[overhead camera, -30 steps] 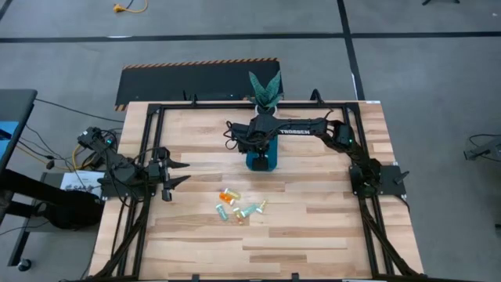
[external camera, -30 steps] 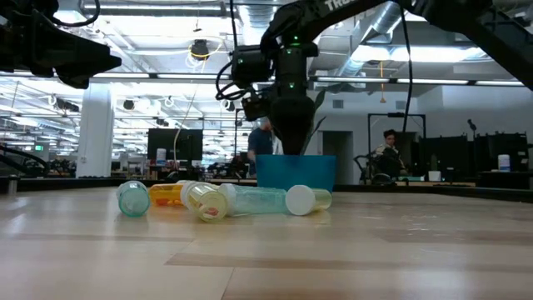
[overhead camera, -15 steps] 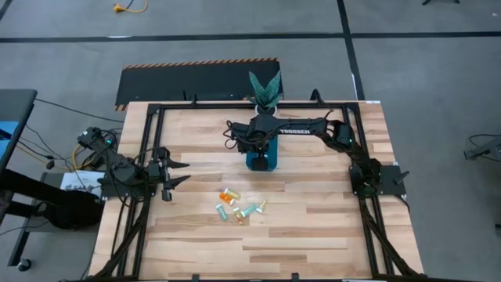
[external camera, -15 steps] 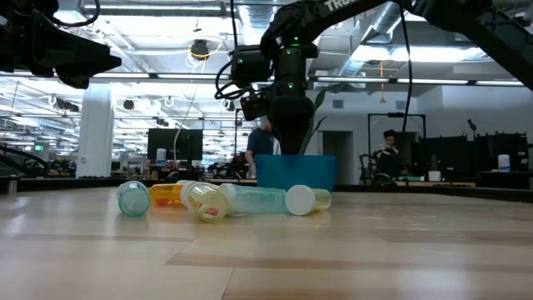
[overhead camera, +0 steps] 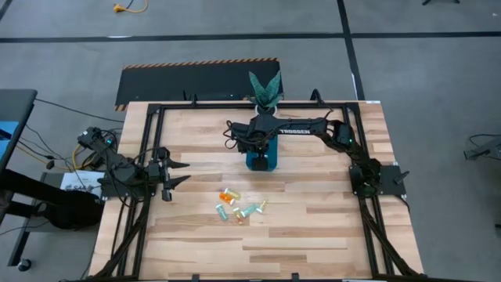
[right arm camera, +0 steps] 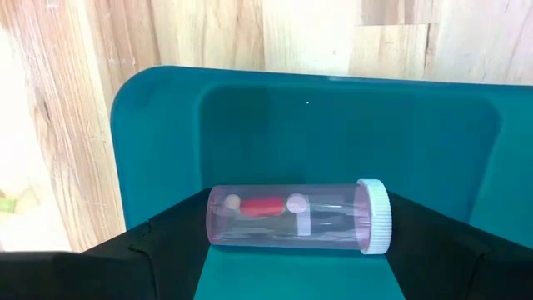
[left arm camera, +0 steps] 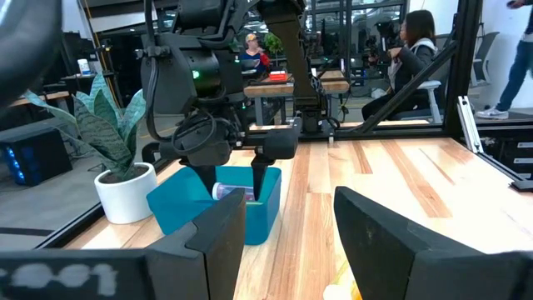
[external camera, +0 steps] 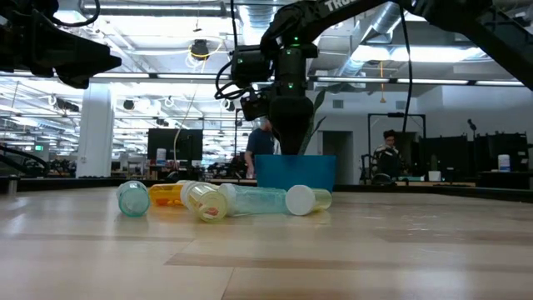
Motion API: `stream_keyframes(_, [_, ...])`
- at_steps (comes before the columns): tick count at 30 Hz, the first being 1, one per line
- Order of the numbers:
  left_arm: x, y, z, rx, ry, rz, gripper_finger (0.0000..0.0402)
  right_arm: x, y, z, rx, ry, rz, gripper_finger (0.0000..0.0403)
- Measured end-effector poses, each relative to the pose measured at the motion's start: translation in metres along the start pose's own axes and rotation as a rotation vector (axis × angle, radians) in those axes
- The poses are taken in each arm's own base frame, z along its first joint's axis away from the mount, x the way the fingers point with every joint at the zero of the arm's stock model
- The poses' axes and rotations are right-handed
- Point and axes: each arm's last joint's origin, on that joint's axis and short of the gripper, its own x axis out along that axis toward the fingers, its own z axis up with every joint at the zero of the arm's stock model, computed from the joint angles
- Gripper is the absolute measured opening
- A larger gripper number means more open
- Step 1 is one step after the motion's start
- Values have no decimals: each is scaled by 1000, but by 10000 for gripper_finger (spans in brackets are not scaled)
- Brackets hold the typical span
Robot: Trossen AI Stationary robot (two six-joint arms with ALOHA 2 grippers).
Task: Pick and place pill bottles into a basket
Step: Put the pink pill bottle into the bin, then put the right yellow pill bottle into the bin
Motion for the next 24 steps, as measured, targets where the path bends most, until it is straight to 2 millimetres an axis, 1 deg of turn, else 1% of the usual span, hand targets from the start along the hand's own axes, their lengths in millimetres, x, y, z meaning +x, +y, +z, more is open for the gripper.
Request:
stream_keyframes(15, [0,0,0,0,0,0,175,0,0,1,-1,-4,-11,310])
stream_keyframes(18, [0,0,0,0,0,0,175,0,2,1,-6,-3,-26,326])
stream_keyframes(24, [0,0,0,0,0,0,175,0,6,3,-24,-1,-64,376])
